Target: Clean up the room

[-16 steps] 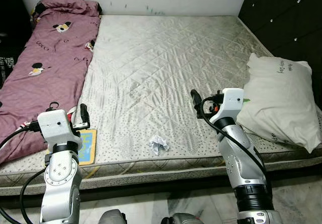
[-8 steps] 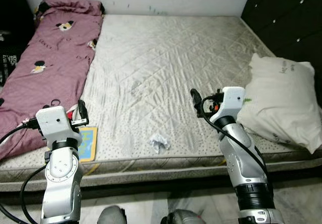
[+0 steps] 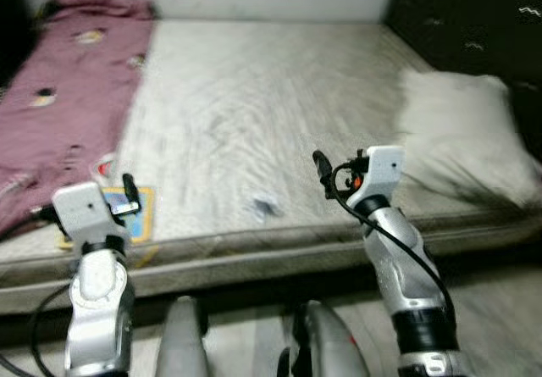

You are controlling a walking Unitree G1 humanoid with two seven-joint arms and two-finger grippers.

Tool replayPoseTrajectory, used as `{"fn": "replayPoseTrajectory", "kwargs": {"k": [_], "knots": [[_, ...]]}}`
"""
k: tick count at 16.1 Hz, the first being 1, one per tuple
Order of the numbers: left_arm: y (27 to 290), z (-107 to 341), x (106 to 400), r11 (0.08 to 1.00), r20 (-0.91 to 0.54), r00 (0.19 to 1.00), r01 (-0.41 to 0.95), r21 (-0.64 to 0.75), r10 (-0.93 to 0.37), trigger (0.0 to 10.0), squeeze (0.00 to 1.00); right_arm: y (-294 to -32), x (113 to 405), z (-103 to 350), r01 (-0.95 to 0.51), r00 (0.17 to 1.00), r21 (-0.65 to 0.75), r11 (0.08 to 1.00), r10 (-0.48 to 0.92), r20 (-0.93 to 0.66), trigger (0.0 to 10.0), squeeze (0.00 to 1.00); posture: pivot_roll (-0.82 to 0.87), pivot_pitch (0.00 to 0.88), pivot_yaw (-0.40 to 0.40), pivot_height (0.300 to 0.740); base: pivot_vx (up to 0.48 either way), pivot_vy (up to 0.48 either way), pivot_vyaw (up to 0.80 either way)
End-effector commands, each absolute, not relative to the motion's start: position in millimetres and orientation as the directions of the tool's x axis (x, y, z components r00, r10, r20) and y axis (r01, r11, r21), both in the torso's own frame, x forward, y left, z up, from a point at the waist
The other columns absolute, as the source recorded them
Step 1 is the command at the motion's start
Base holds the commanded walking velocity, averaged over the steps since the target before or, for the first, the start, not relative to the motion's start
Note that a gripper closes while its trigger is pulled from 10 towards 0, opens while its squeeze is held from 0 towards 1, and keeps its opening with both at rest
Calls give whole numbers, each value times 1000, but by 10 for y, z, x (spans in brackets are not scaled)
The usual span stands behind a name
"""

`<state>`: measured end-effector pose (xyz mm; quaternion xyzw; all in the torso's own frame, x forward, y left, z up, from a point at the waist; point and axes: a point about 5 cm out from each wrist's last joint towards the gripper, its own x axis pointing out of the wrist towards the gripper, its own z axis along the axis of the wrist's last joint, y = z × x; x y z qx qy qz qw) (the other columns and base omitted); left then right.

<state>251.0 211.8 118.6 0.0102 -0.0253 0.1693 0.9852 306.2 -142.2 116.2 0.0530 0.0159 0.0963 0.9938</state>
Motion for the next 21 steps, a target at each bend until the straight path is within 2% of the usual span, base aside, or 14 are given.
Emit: {"fn": "replayPoseTrajectory", "kwargs": {"k": [1, 8, 21], "knots": [[2149, 1112, 2457, 936, 20, 936, -352, 10, 352, 10000, 0, -1367, 3105, 1231, -216, 976, 99, 971, 218, -4, 10000, 0, -49, 17, -67, 615, 0, 0, 0], [2166, 1112, 2437, 939, 15, 939, -343, -20, 344, 10000, 0, -1286, 3134, 1262, -268, 963, 71, 961, 268, 13, 10000, 0, -47, 35, -73, 615, 0, 0, 0], [2132, 1110, 2456, 949, 15, 949, -314, -31, 314, 10000, 0, -1270, 3138, 1261, -276, 961, 84, 957, 276, 16, 10000, 0, -50, 32, -73, 615, 319, 0, 0]]}}
